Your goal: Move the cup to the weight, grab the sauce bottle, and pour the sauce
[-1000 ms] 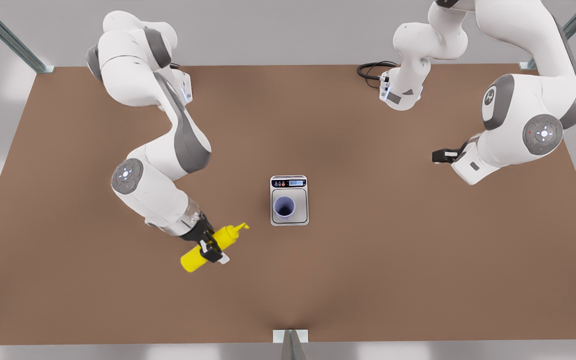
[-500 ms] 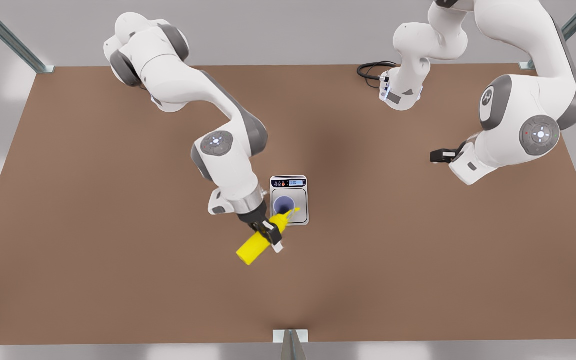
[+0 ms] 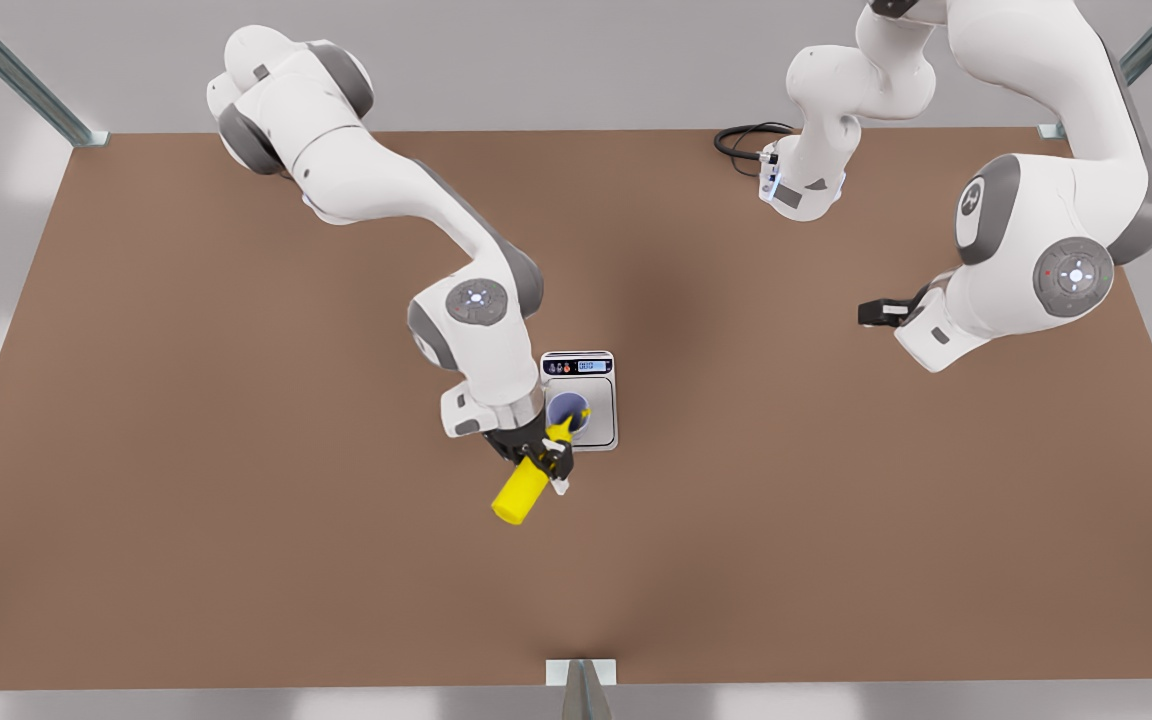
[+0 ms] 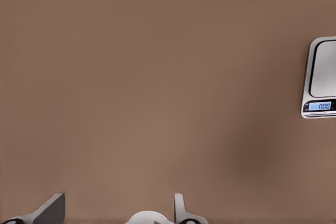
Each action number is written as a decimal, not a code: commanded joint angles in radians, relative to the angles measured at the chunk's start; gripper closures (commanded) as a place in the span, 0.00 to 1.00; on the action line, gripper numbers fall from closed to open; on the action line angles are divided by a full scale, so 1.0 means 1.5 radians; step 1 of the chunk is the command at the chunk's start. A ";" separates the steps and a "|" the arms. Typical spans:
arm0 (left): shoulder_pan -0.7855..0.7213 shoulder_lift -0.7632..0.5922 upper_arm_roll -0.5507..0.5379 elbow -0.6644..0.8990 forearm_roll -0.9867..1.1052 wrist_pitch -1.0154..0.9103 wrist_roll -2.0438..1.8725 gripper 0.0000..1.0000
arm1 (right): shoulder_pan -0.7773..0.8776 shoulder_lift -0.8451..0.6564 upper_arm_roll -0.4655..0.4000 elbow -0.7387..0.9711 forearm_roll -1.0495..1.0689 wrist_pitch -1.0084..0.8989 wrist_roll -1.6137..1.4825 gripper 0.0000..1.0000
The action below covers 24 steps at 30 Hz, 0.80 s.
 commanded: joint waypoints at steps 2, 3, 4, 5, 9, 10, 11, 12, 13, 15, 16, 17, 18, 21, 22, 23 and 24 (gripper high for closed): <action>0.000 0.003 0.000 0.001 0.000 0.000 0.000 0.00 | 0.001 0.004 -0.001 -0.019 0.001 0.030 -0.018 0.79; 0.000 0.004 0.000 0.001 -0.001 0.000 0.000 0.00 | 0.006 0.003 0.000 -0.020 -0.014 0.029 -0.017 0.79; 0.000 0.004 0.000 0.001 -0.001 0.001 0.000 0.00 | 0.005 0.004 0.006 -0.021 -0.024 0.029 -0.017 0.79; 0.000 0.004 0.000 0.001 -0.001 0.001 0.000 0.00 | 0.005 0.004 0.007 -0.027 -0.031 0.029 -0.017 0.79; 0.000 0.008 0.000 0.001 -0.001 0.001 0.000 0.00 | 0.003 0.010 0.008 -0.055 -0.080 0.030 -0.018 0.79; 0.000 0.008 0.000 0.001 -0.001 0.001 0.000 0.00 | 0.003 0.018 0.008 -0.055 -0.086 0.030 -0.019 0.79; 0.000 0.008 0.000 0.001 -0.001 0.001 0.000 0.00 | 0.005 0.026 0.008 -0.056 -0.101 0.029 -0.018 0.79; 0.000 0.008 0.000 0.001 -0.001 0.001 0.000 0.00 | 0.006 0.030 0.008 -0.056 -0.102 0.030 -0.019 0.79; 0.000 0.008 0.000 0.001 -0.001 0.001 -0.001 0.00 | 0.009 0.031 0.008 -0.056 -0.115 0.030 -0.016 0.79; 0.000 0.008 0.000 0.001 -0.001 0.000 -0.001 0.00 | 0.009 0.028 0.026 -0.070 -0.141 0.030 -0.015 0.79; 0.000 0.008 0.000 0.001 -0.001 0.001 -0.001 0.00 | 0.008 0.029 0.034 -0.073 -0.162 0.030 -0.011 0.79; 0.000 0.008 0.000 0.001 -0.001 0.001 -0.001 0.00 | 0.008 0.029 0.035 -0.073 -0.162 0.030 -0.011 0.79; 0.000 0.008 0.000 0.001 -0.001 0.002 -0.001 0.00 | 0.007 0.029 0.037 -0.074 -0.165 0.030 -0.011 0.79; 0.000 0.008 0.000 0.001 -0.001 0.001 -0.001 0.00 | 0.005 0.029 0.038 -0.089 -0.183 0.030 -0.013 0.79; 0.000 0.009 0.000 0.001 -0.001 0.001 -0.001 0.00 | 0.004 0.029 0.043 -0.091 -0.184 0.030 -0.013 0.79; 0.000 0.009 0.000 0.001 -0.001 0.002 -0.001 0.00 | 0.003 0.030 0.043 -0.091 -0.184 0.030 -0.014 0.79; 0.000 0.009 0.000 0.001 -0.001 0.003 -0.001 0.00 | 0.004 0.033 0.043 -0.091 -0.189 0.030 -0.014 0.79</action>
